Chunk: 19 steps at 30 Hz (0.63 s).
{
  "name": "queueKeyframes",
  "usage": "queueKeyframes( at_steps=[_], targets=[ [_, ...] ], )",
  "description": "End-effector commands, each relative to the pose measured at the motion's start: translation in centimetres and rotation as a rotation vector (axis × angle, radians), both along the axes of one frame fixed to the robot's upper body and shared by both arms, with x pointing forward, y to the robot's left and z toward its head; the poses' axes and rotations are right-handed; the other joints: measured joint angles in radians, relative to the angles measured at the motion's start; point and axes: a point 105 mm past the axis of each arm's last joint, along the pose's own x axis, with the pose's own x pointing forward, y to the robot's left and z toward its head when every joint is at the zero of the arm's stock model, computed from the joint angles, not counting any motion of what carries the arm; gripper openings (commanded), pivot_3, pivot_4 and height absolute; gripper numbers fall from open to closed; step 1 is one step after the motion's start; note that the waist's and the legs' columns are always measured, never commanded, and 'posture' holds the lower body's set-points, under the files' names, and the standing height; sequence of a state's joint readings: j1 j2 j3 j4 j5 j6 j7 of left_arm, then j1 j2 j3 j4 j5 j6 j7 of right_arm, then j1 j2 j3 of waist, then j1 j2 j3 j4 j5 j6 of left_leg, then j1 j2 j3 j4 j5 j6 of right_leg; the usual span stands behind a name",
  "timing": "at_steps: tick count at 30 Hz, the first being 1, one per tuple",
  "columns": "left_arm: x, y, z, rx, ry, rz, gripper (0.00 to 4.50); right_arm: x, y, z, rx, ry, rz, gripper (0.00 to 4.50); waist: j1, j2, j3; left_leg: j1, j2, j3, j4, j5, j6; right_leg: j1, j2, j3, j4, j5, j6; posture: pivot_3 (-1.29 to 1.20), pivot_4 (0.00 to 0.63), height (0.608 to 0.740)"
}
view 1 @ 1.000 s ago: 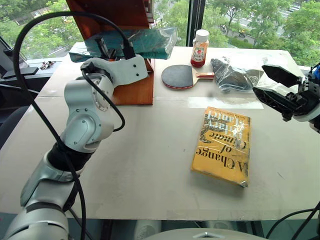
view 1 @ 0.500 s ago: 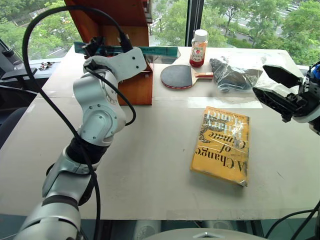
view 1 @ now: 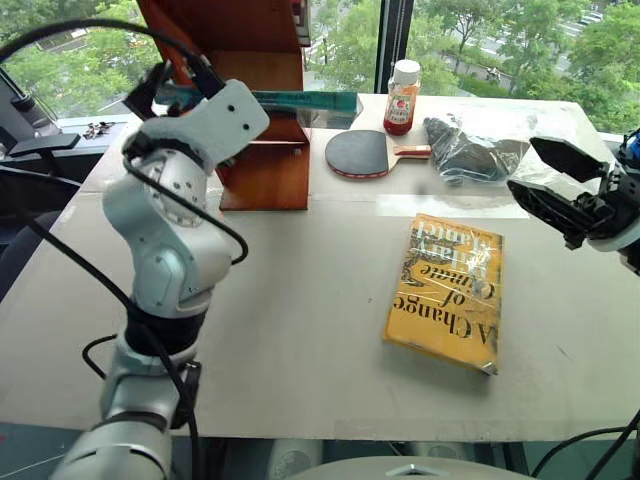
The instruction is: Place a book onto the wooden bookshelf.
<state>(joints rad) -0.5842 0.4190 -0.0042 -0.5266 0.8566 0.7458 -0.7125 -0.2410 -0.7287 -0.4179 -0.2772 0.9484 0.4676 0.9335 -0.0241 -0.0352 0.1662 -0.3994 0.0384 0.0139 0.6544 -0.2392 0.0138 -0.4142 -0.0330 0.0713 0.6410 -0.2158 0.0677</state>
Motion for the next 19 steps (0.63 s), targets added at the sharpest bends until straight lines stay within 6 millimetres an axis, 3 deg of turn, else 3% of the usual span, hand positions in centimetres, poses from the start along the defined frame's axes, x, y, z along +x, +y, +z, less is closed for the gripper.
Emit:
queueKeyframes(
  at_steps=[1,3,6,9,16,19],
  targets=[
    [-1.4,-0.6,-1.1,-0.163,-0.025,-0.141,4.45,-1.2,-0.9,-0.6,-0.040,-0.012,-0.044,4.50,0.004,0.000,0.000,0.000,0.000,0.000,0.000,0.000,0.000,0.000,0.000,0.000,0.000,0.000,0.000,0.00,0.150,0.740],
    [-1.9,-0.9,-4.2,-0.301,0.080,-0.203,4.45,-1.5,-1.7,-2.4,-0.051,0.025,-0.102,4.50,0.008,0.000,-0.001,0.000,0.000,0.000,0.000,0.000,0.000,0.000,0.000,0.000,0.000,0.000,0.000,0.00,0.150,0.740],
    [-3.8,-1.2,-9.2,-0.448,0.234,-0.268,4.45,-2.3,-3.6,-6.9,-0.151,0.116,-0.212,4.50,0.008,0.001,-0.001,0.002,0.000,0.000,0.000,0.000,0.000,0.001,0.000,0.000,0.001,0.000,0.000,0.00,0.150,0.740],
    [-5.4,-2.2,-12.9,-0.554,0.405,-0.361,4.45,-3.6,-5.2,-10.9,-0.242,0.215,-0.293,4.50,0.008,0.000,-0.002,0.003,0.000,0.000,0.000,0.000,0.000,0.002,0.000,0.000,0.000,0.000,0.000,0.00,0.150,0.740],
    [-8.1,-3.1,-18.0,-0.714,0.600,-0.504,4.45,-6.3,-7.8,-17.0,-0.368,0.366,-0.353,4.50,0.001,0.002,-0.006,0.005,0.001,0.003,0.006,0.000,0.000,0.004,0.000,0.001,0.001,-0.005,-0.001,0.00,0.150,0.740],
    [-8.7,-2.5,-19.0,-0.714,0.622,-0.489,4.45,-6.3,-8.5,-18.1,-0.389,0.372,-0.370,4.50,-0.004,0.002,-0.006,0.005,0.001,0.003,0.006,0.000,0.000,0.003,0.000,0.001,0.001,-0.005,-0.001,0.00,0.150,0.740]
  ],
)
